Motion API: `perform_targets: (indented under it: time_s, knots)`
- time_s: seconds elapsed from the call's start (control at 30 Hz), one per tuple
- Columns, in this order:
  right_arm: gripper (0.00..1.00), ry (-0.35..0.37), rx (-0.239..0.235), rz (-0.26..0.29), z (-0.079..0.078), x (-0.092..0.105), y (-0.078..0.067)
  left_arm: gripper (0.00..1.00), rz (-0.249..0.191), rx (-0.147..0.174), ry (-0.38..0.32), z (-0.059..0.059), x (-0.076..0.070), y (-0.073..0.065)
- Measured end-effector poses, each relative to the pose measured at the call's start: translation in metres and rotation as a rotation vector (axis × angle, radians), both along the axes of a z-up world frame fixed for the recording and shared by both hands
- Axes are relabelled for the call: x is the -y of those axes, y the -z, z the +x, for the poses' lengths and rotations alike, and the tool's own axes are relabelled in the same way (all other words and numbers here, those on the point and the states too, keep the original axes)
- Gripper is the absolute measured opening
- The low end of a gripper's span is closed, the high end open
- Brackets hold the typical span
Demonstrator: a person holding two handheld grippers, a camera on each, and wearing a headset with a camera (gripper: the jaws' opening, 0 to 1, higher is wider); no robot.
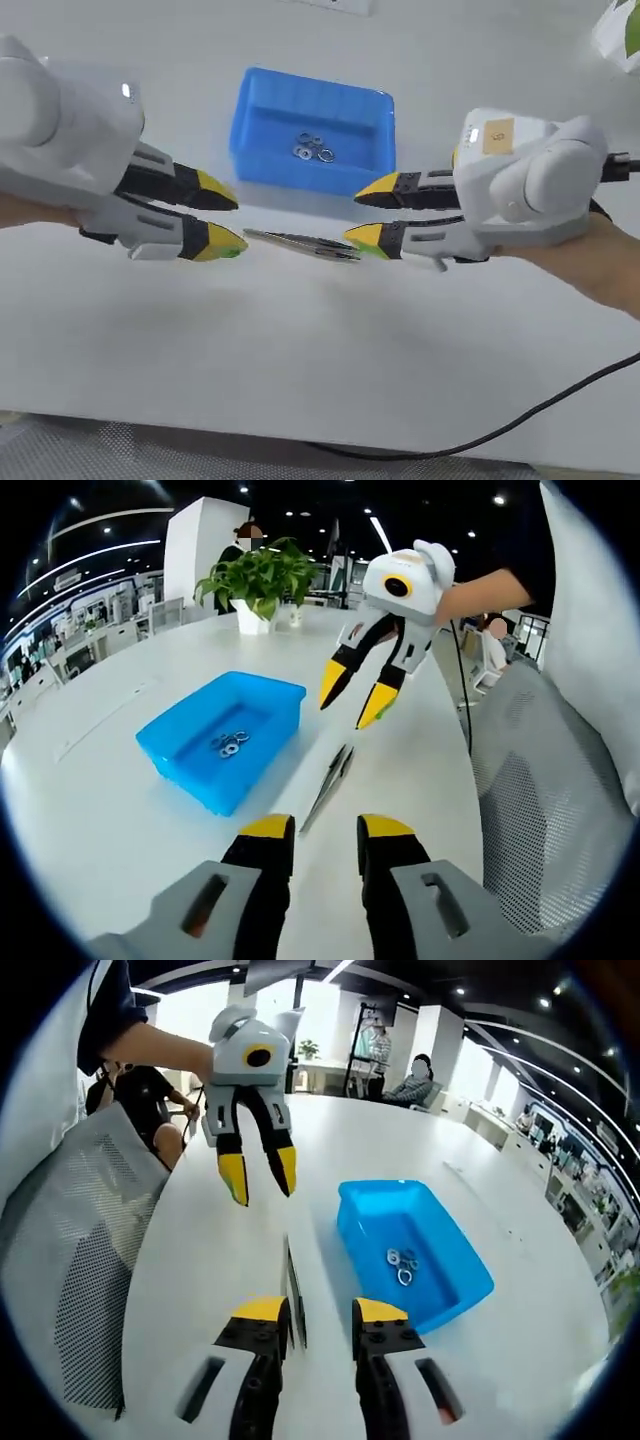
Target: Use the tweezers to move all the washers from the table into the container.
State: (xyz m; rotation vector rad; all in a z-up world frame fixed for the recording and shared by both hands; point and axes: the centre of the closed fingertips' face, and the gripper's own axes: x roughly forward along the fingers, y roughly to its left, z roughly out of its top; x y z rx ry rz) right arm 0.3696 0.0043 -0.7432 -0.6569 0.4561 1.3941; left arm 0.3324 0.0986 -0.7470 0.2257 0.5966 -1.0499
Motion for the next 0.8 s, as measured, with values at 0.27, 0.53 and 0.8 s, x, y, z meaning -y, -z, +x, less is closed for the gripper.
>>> perform_targets:
  time_s: [0.27,0.53,0.8]
  knots:
    - [0.36,0.057,0.010,0.082,-0.003,0.011,-0.025,0.53,0.014,0.054,-0.088,0.001,-0.021,-0.028]
    - [0.55,0.102,-0.053,0.237,-0.021,0.012,-0.061,0.77,0.052,0.132,-0.122,-0.009,-0.028,-0.053]
    - [0.83,0.117,-0.069,0.209,-0.030,0.039,-0.069,1.00,-0.065,0.239,-0.152,-0.008,-0.016,-0.109]
